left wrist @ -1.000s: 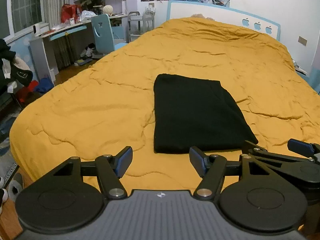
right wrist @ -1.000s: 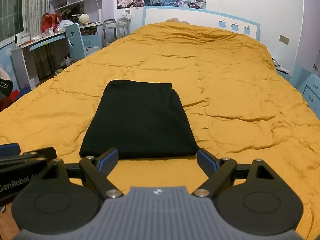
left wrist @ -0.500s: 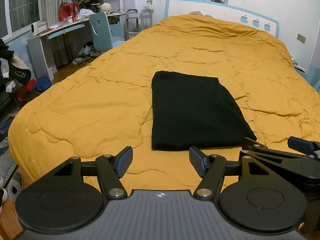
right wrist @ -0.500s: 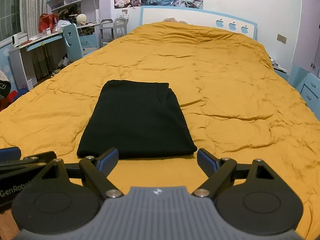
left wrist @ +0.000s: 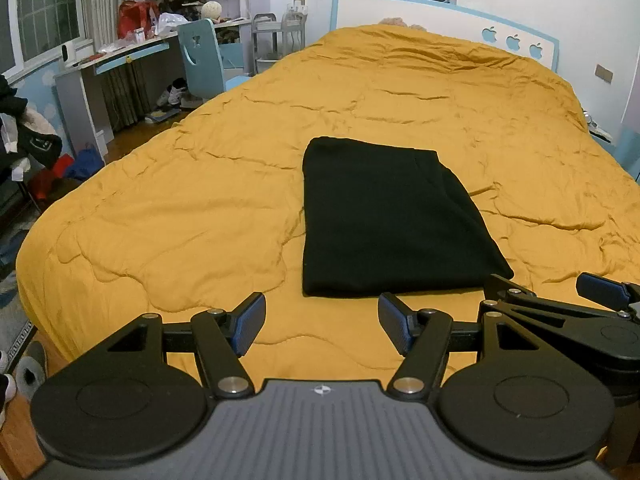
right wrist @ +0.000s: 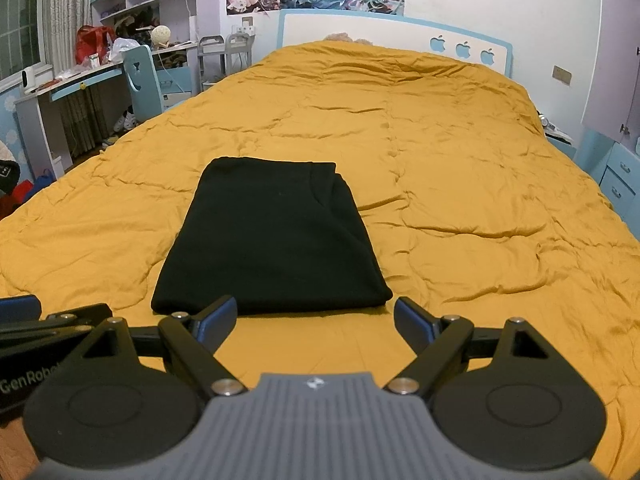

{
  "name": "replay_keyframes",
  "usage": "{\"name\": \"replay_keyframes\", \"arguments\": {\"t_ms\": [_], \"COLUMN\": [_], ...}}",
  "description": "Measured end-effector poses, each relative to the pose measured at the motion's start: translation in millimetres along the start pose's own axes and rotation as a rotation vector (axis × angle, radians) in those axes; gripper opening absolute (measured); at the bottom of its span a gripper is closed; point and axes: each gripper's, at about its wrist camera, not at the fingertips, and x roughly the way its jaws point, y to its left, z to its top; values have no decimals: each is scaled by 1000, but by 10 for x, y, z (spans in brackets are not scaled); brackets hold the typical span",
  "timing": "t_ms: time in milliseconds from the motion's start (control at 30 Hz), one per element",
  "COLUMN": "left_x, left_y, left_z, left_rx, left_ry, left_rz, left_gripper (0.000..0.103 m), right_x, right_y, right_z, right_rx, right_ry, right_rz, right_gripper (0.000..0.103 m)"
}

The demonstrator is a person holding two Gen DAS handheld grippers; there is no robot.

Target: Fold small clothes

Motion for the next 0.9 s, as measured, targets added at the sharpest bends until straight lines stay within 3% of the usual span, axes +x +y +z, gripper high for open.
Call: {"name": "replay_keyframes", "arguments": {"t_ms": [900], "left_x": [18], "left_y": [17], "left_z": [-6], "left_rx": [13], "left_ry": [3], "left_rz": [8], "left_gripper": [75], "right_x": [2], "right_y": [-12], "right_z": [-4], "right_rx": [10], "right_ry": [19], "right_rz": [-5], "right_gripper": [82]}}
